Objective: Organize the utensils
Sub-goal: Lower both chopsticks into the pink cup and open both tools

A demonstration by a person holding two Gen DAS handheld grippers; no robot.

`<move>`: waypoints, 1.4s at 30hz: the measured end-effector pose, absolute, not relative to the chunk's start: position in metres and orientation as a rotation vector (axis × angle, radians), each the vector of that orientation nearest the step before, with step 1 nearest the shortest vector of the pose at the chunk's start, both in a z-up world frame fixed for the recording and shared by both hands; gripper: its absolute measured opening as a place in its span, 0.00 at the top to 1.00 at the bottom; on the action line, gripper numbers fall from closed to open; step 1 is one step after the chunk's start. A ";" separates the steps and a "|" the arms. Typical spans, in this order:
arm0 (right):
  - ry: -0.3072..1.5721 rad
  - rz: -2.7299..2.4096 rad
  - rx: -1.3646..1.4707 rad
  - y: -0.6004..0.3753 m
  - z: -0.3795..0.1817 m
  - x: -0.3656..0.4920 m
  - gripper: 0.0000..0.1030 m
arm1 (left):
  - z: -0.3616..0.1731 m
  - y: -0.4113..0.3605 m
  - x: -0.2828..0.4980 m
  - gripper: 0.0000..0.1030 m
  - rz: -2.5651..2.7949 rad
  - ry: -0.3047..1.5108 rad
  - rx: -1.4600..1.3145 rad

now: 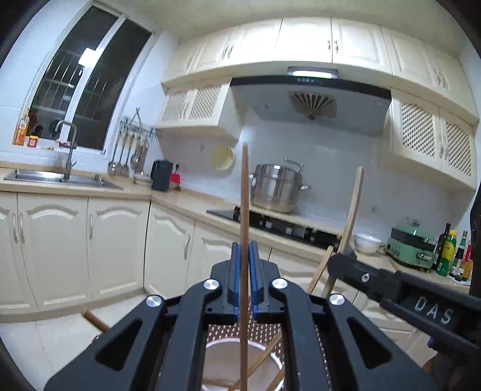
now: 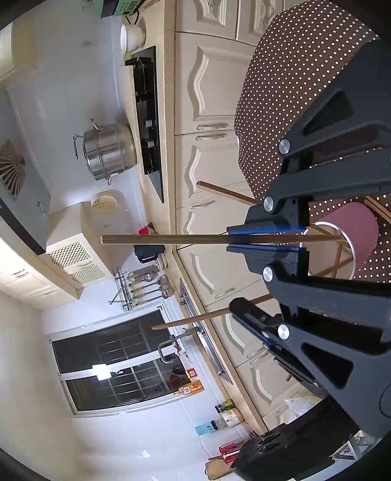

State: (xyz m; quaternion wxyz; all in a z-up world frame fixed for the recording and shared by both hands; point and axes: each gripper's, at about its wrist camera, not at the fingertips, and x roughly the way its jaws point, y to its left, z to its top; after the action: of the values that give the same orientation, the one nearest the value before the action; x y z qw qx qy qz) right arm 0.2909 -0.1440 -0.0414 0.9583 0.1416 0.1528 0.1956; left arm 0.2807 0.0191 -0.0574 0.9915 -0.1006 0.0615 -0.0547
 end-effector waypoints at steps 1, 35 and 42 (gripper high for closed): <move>0.312 0.395 0.285 -0.143 -0.042 0.290 0.94 | -0.057 0.020 0.280 0.93 -0.115 0.139 -0.198; 0.390 0.355 0.246 -0.130 -0.042 0.257 0.55 | -0.031 0.060 0.206 0.41 0.002 0.293 -0.138; 0.400 0.317 0.241 -0.147 -0.039 0.240 0.53 | -0.030 0.056 0.196 0.41 -0.036 0.344 -0.126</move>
State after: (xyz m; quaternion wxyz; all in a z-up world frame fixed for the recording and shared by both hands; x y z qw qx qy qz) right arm 0.2402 -0.1473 -0.0388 0.9604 0.1188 0.1975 0.1566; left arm 0.1959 0.0560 -0.0304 0.9831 -0.0624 0.1711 -0.0179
